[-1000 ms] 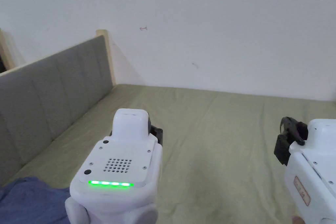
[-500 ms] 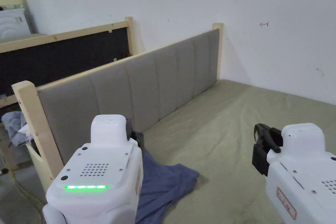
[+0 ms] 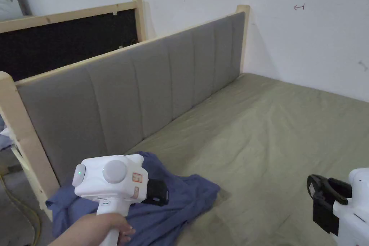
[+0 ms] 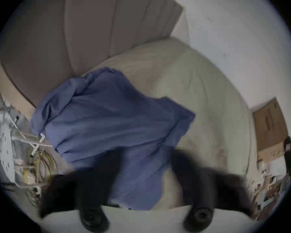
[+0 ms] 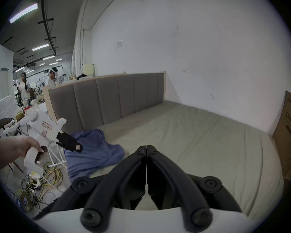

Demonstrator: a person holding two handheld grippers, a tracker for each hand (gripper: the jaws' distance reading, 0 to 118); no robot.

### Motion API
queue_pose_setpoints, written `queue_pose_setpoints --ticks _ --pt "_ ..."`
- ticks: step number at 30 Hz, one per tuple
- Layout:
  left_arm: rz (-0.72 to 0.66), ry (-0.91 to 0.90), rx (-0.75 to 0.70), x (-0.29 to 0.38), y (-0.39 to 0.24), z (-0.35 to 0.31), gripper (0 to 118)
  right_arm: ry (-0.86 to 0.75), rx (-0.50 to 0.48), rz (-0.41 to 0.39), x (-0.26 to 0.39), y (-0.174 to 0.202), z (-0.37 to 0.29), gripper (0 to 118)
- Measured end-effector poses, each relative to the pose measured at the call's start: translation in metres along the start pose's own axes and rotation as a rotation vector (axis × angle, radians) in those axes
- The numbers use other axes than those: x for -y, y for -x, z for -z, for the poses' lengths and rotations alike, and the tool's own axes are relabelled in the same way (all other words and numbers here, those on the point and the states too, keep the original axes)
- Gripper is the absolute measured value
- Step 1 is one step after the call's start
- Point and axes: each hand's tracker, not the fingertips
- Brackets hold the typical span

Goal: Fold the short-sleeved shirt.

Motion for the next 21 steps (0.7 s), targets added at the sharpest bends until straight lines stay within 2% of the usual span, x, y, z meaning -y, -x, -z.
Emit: queue_pose_setpoints --ticks 1,2,3,6,9,11,12,15,16,18,19,21 --pt "0.015 0.016 0.023 0.006 -0.004 0.006 104 0.015 0.002 0.004 0.003 -0.002 0.004 0" --pt "0.025 0.005 0.051 0.007 -0.007 0.01 108 0.028 0.002 0.005 0.006 -0.003 0.006 0" --pt "0.039 0.02 0.066 0.008 -0.01 0.018 105 0.039 0.0 0.006 0.008 -0.005 0.009 0" --pt "0.12 0.094 0.043 0.016 -0.02 0.055 106 0.065 0.001 0.0 0.014 -0.008 0.016 0" --pt "0.21 0.197 -0.057 0.032 -0.023 0.1 107 0.082 0.002 0.007 0.019 -0.01 0.02 0" --pt "0.334 0.107 -0.101 0.045 -0.031 0.113 118 0.094 -0.002 0.015 0.021 -0.011 0.023 0" --pt "0.342 0.057 -0.136 0.047 -0.033 0.113 118 0.098 -0.002 0.016 0.021 -0.011 0.024 0" --pt "0.312 0.093 -0.129 0.051 -0.031 0.107 118 0.102 -0.007 0.019 0.023 -0.008 0.034 0" --pt "0.31 0.09 -0.113 0.053 -0.028 0.101 116 0.104 -0.013 0.018 0.023 -0.006 0.039 0" --pt "0.321 0.033 -0.088 0.051 -0.024 0.087 95 0.106 -0.022 0.013 0.024 0.002 0.053 0" --pt "0.333 -0.001 -0.073 0.055 -0.024 0.078 81 0.105 -0.031 0.011 0.024 0.007 0.059 0" --pt "0.369 -0.044 -0.087 0.058 -0.026 0.062 33 0.103 -0.042 -0.001 0.021 0.019 0.071 0"
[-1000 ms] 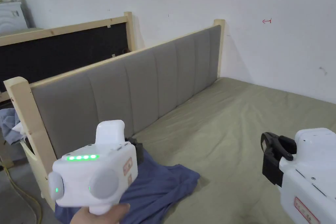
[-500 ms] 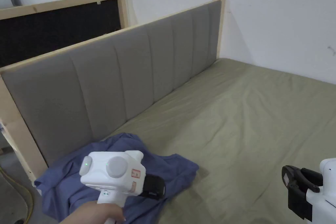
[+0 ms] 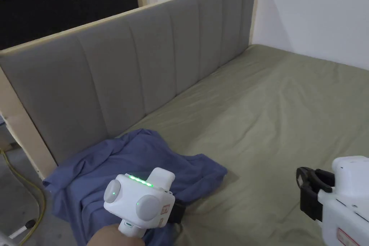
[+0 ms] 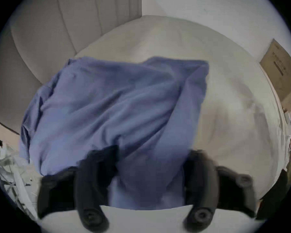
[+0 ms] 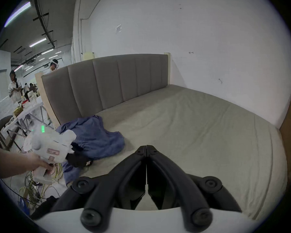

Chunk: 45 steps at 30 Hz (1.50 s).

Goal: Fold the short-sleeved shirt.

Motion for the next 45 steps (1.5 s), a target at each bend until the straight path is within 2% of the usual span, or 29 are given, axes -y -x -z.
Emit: queue_pose_setpoints --ticks 1,3,5,8,12,17,22,27,31,36,38,41,45 --pt "0.023 -0.015 -0.03 0.002 -0.002 -0.006 9 0.0 -0.007 -0.005 -0.003 0.006 0.005 0" --pt "0.088 -0.044 -0.163 0.007 -0.002 -0.016 9 -0.008 -0.028 -0.011 -0.008 0.013 0.009 0" --pt "0.03 -0.081 -0.033 0.011 0.009 -0.029 9 -0.015 -0.045 -0.02 -0.012 0.019 0.01 0" --pt "0.028 -0.173 -0.099 0.01 0.021 -0.061 9 -0.029 -0.052 -0.045 -0.017 0.022 0.006 0" --pt "-0.042 -0.328 -0.143 -0.004 0.04 -0.125 9 -0.042 -0.044 -0.052 -0.02 0.015 -0.003 0" --pt "-0.042 -0.571 -0.176 -0.049 0.04 -0.223 9 -0.11 -0.002 0.045 -0.025 -0.006 -0.028 0" --pt "0.066 -0.774 -0.035 -0.105 -0.03 -0.297 9 -0.229 0.087 0.081 -0.032 -0.038 -0.087 0" --pt "0.155 -0.863 0.308 -0.152 -0.149 -0.332 9 -0.294 0.21 0.141 -0.027 -0.088 -0.168 0" --pt "0.213 -0.815 0.572 -0.177 -0.256 -0.332 9 -0.306 0.35 0.171 -0.006 -0.132 -0.24 0" --pt "0.321 -0.645 0.759 -0.18 -0.381 -0.296 9 -0.316 0.562 0.263 0.033 -0.181 -0.317 0" --pt "0.342 -0.513 0.824 -0.176 -0.427 -0.266 9 -0.315 0.621 0.321 0.053 -0.201 -0.339 0" --pt "0.345 -0.231 0.831 -0.161 -0.486 -0.205 9 -0.273 0.706 0.377 0.082 -0.221 -0.355 0" --pt "0.307 0.178 0.785 -0.126 -0.535 -0.112 9 -0.196 0.716 0.439 0.115 -0.235 -0.351 0"
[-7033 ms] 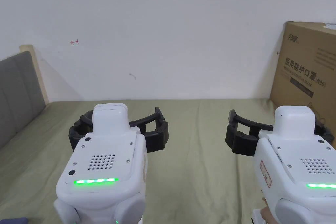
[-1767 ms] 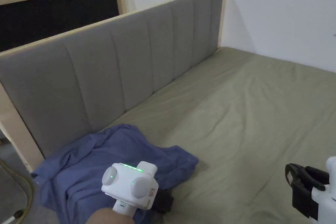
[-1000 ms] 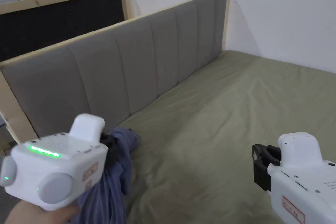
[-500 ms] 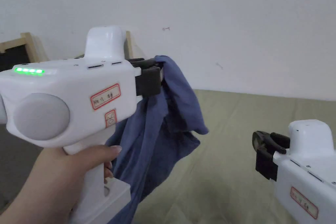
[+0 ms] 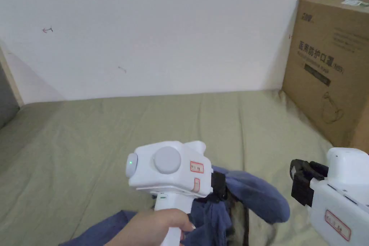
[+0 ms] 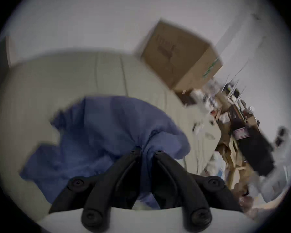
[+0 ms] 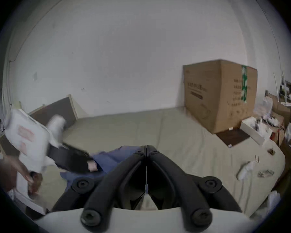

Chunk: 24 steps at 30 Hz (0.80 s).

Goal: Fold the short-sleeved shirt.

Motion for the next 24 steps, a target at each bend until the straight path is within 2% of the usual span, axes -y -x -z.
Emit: queue_pose_setpoints --ticks 3,4,5,6,7,8,9,12,15,17,18,19,22,23,24 --pt "-0.111 0.12 -0.019 0.027 0.021 0.049 12 0.076 -0.014 0.007 0.017 -0.002 0.01 0" --pt "-0.141 0.138 -0.013 0.035 0.028 0.059 21 0.092 -0.021 0.004 0.022 -0.001 0.014 0" --pt "-0.17 0.152 -0.004 0.042 0.034 0.066 44 0.101 -0.026 0.0 0.025 0.001 0.016 0" --pt "-0.198 0.177 0.008 0.047 0.039 0.07 78 0.107 -0.028 -0.002 0.028 0.002 0.018 0" --pt "-0.218 0.199 0.013 0.054 0.042 0.07 108 0.111 -0.029 -0.003 0.03 0.003 0.019 0" --pt "-0.232 0.19 0.025 0.057 0.045 0.067 112 0.115 -0.032 -0.003 0.03 0.005 0.02 0" --pt "-0.246 0.153 0.048 0.055 0.047 0.059 108 0.115 -0.035 -0.001 0.029 0.006 0.02 0" --pt "-0.271 0.049 0.095 0.05 0.052 0.024 108 0.102 -0.044 0.006 0.024 0.01 0.022 0" --pt "-0.219 -0.165 0.108 0.041 0.052 -0.034 108 0.074 -0.051 0.018 0.016 0.016 0.02 0" --pt "-0.135 -0.339 0.045 0.048 0.049 -0.079 105 0.048 -0.059 0.024 0.011 0.021 0.016 0" --pt "-0.115 -0.401 -0.005 0.055 0.049 -0.1 100 0.034 -0.061 0.019 0.009 0.023 0.014 0" --pt "-0.1 -0.453 -0.026 0.064 0.051 -0.117 89 0.019 -0.06 0.01 0.007 0.026 0.012 0" --pt "-0.115 -0.618 -0.077 0.096 0.063 -0.16 17 -0.027 -0.061 -0.009 0.004 0.031 0.004 0" --pt "-0.123 -0.641 -0.126 0.105 0.067 -0.168 10 -0.046 -0.062 -0.01 0.003 0.033 0.001 0" --pt "-0.129 -0.666 -0.178 0.115 0.071 -0.176 10 -0.064 -0.065 -0.008 0.003 0.035 -0.001 0"
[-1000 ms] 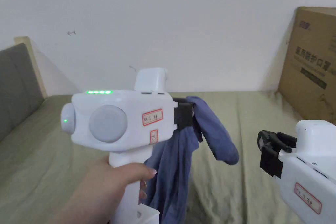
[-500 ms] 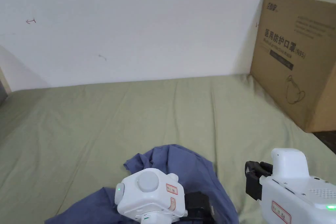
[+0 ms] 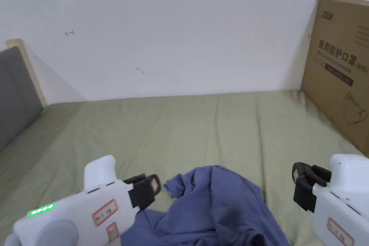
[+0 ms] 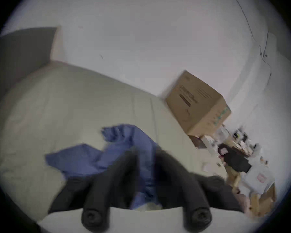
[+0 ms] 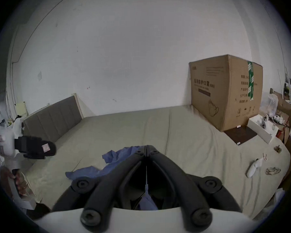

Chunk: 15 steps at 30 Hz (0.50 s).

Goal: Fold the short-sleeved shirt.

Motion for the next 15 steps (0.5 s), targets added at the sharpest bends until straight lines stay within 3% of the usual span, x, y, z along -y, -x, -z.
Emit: queue_pose_setpoints --ticks 1,6,10,15 --pt "0.0 -0.042 -0.035 0.003 0.007 -0.014 5 -0.019 -0.003 0.003 -0.001 0.002 -0.002 0" --pt "0.052 -0.091 -0.173 0.008 0.033 -0.044 0 -0.052 -0.017 0.007 -0.002 0.012 -0.005 0" --pt "-0.01 0.015 -0.219 -0.002 0.069 -0.03 0 -0.044 -0.029 -0.012 -0.002 0.018 -0.001 0" --pt "-0.063 0.266 -0.356 -0.005 0.137 0.034 0 -0.003 -0.033 -0.028 0.005 0.019 0.007 0"
